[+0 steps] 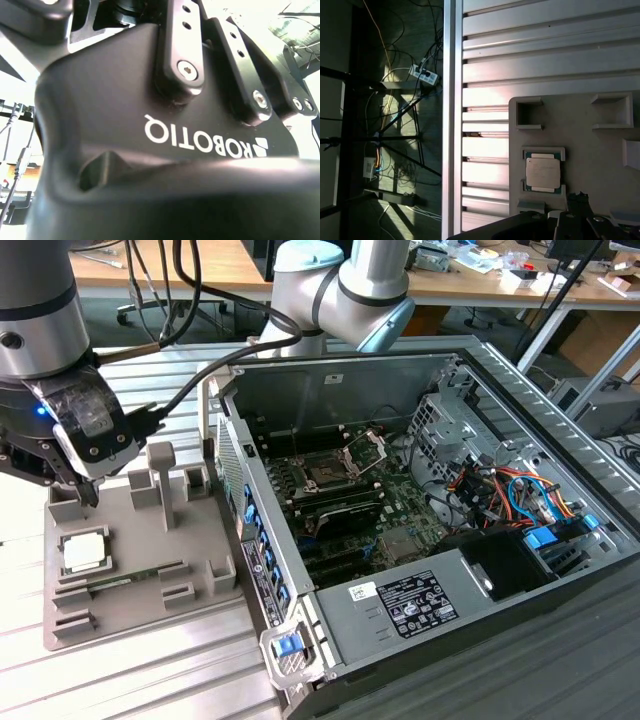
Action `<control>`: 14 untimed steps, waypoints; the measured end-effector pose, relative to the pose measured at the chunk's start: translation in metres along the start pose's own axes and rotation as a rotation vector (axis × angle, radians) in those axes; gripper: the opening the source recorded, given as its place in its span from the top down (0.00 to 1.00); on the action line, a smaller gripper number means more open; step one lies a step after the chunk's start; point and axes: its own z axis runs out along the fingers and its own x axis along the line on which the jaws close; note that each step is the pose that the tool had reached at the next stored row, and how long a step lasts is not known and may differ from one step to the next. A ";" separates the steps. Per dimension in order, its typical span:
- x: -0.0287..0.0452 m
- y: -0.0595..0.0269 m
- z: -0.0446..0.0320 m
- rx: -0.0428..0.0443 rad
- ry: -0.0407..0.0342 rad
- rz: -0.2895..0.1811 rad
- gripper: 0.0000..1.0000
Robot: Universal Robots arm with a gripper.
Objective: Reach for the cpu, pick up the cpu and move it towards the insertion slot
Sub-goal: 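Pick up the cpu and move it towards the insertion slot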
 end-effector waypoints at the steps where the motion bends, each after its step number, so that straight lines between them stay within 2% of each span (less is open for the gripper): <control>1: 0.0000 0.0000 0.0002 0.0000 0.0000 0.000 0.89; 14: 0.0000 -0.0001 0.0027 0.0001 0.0000 0.000 0.89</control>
